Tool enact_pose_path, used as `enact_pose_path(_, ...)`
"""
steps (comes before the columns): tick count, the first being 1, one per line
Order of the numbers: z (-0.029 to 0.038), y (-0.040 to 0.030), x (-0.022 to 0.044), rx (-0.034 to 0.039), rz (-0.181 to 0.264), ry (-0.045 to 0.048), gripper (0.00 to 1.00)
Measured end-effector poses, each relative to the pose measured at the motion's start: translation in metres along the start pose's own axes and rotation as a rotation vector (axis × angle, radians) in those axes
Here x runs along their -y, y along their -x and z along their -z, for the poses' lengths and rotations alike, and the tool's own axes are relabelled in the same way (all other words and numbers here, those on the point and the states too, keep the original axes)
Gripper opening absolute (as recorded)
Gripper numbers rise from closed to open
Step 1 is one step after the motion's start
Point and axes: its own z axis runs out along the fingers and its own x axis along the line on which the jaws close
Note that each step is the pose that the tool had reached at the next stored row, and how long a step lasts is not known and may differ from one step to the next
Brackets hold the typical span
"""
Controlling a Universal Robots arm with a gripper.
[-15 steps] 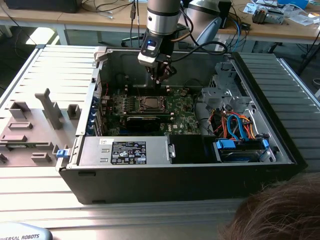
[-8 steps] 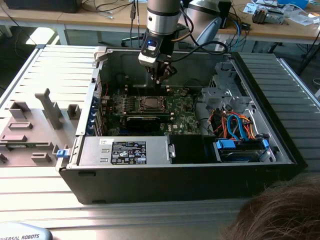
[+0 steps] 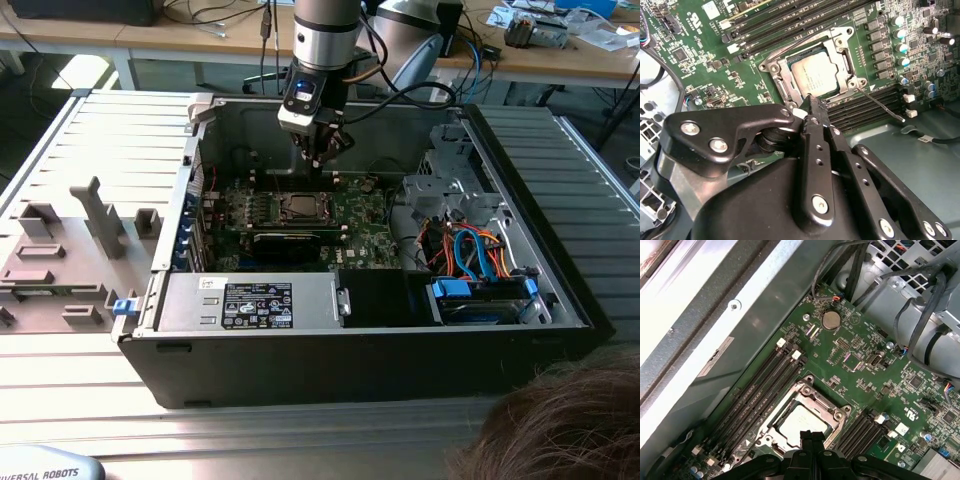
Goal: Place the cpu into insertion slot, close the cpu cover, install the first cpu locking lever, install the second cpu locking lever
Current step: 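Install the first cpu locking lever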
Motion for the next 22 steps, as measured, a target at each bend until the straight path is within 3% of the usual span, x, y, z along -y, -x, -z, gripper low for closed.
enact_pose_path(22,0.0000,0.0000,0.0000,0.0013,0.035,0.0009,0.11)
